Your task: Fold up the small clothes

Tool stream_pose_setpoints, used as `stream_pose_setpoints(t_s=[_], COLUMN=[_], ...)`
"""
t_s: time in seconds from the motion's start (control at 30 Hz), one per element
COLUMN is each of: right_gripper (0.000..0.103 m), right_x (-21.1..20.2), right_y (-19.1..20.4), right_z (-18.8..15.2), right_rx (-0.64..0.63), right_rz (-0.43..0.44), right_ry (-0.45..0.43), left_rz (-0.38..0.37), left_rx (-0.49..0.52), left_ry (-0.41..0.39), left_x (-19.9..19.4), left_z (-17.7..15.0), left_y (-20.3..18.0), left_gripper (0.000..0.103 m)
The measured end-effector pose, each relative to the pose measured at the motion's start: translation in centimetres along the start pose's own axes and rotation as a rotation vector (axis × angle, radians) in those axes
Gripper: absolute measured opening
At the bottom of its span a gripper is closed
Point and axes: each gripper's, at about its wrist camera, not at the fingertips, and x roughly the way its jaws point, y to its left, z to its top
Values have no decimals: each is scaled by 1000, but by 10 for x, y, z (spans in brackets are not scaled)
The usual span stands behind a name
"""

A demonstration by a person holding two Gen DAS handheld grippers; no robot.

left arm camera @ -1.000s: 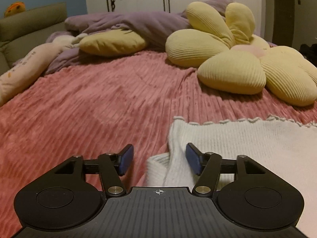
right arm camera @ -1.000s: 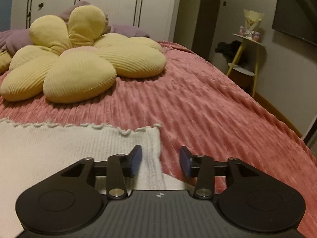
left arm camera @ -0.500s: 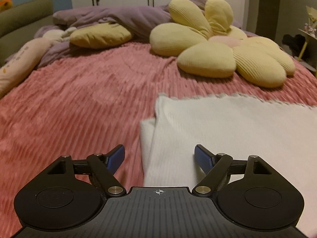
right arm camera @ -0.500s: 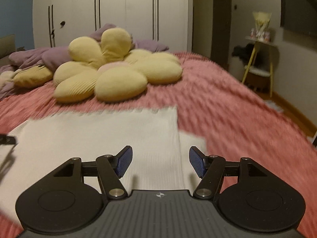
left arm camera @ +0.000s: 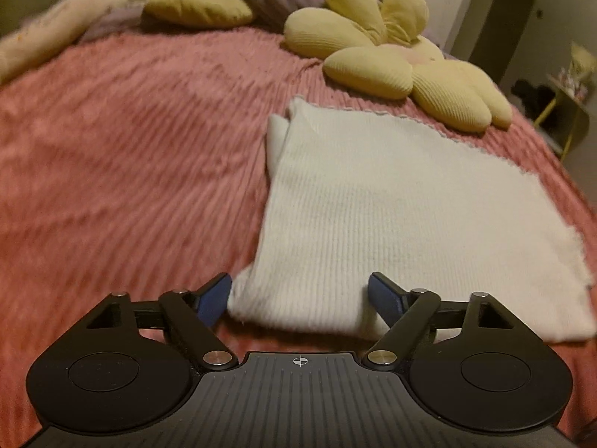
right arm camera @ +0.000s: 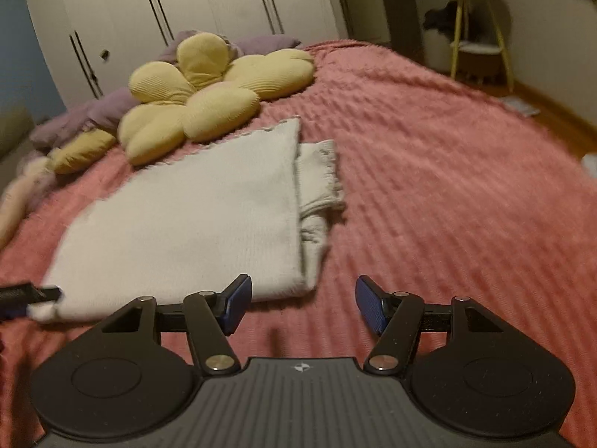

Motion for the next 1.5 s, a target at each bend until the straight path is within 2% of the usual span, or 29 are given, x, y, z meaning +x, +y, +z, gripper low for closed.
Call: stream_pose_setpoints(t_s=[0.03,0.1,0.17,0.23,0.27,0.33,0.37,0.43,0.57,0.6,0.7,0.77,0.93,1.03,1.1,1.13,1.2,1.33,1.5], right_gripper=[53,35,34,34,33,21,15,15,17,23,24,24,24,24,24,24,24,24,24], right_x=[3,11,23,32,35,38,39,38,27,24,13,11,25,34,43,46,53,63,65], right_y=[-1,-5,-6,-7,-9,-11,-11,-7,6,11,28,42,72,88,98,102,105,104,107], right_z=[1,2,5,6,8,10,12,13,13,14,17,19,20,18,16,14,9,1,-5], right_rx=[26,76,112,137,163,178,171,134,14,-30,-118,-165,-216,-253,-276,-282,-281,-272,-288], right_rz=[23,70,66,57,68,79,78,37,-94,-128,-178,-147,14,58,64,68,71,75,62], right_ry=[14,46,72,89,91,92,93,83,38,15,-71,-97,-52,-44,-32,-24,1,36,36], left_rz=[-11,-13,-10,-16,-19,-19,-20,-17,3,-11,-53,-67,-127,-146,-166,-169,-174,-185,-148], left_rx=[-17,-29,-41,-52,-53,-42,-29,-14,-48,-53,-58,-41,-62,-93,-89,-80,-63,-82,-11], left_ry=[7,26,42,49,51,48,43,34,-4,-3,32,39,66,66,53,53,48,25,-37], left_x=[0,2,5,8,9,10,9,8,4,5,16,24,40,46,45,46,47,42,30], left_z=[0,0,0,2,3,5,5,8,18,20,23,25,35,39,41,42,42,42,42], left_y=[2,6,11,16,17,17,18,19,31,34,36,33,32,38,36,34,30,29,11], left_gripper=[82,74,65,62,56,44,33,32,51,52,59,61,61,56,42,42,34,30,28])
